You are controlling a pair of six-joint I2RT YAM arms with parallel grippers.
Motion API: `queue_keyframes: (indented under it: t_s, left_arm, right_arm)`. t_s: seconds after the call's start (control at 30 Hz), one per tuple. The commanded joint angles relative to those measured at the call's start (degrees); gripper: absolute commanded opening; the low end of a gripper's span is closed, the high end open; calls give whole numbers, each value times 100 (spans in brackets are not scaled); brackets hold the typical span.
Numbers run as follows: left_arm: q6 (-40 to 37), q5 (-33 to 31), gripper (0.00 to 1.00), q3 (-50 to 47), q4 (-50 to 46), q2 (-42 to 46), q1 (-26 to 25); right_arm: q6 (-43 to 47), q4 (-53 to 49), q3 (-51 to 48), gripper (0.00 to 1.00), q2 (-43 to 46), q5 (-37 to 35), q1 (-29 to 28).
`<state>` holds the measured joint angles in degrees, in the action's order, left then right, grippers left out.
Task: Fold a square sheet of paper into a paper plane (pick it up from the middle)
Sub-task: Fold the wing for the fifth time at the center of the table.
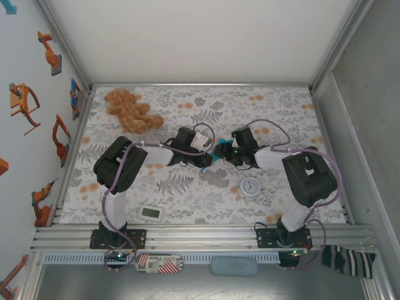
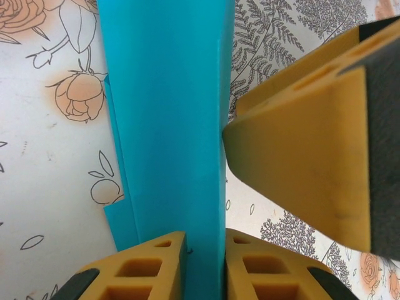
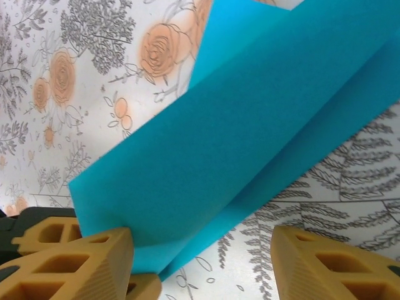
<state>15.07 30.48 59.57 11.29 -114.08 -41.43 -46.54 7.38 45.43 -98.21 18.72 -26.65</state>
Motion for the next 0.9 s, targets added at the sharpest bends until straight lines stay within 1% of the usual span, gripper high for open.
queue_keyframes:
  t_s: [0.0,0.2,0.37,0.57,0.87]
  left_arm:
    - [91,35,21,-1,-597,-313,-42]
    - [91,37,21,50,-663,-325,-42]
    - [110,50,21,93,-698,-351,-42]
    - [119,63,22,152,-777,-332,-47]
    - [257,151,26,298,-939,-25,-48]
  right_arm:
    - [-121,502,-191,60,214,40,77]
    - [-2,554,-166,63,81,124,89]
    - [-13,525,-105,64,-160,115,90]
    - [-15,89,23,63,-445,-117,86]
    - [49,-356,136,62,-681,-342,90]
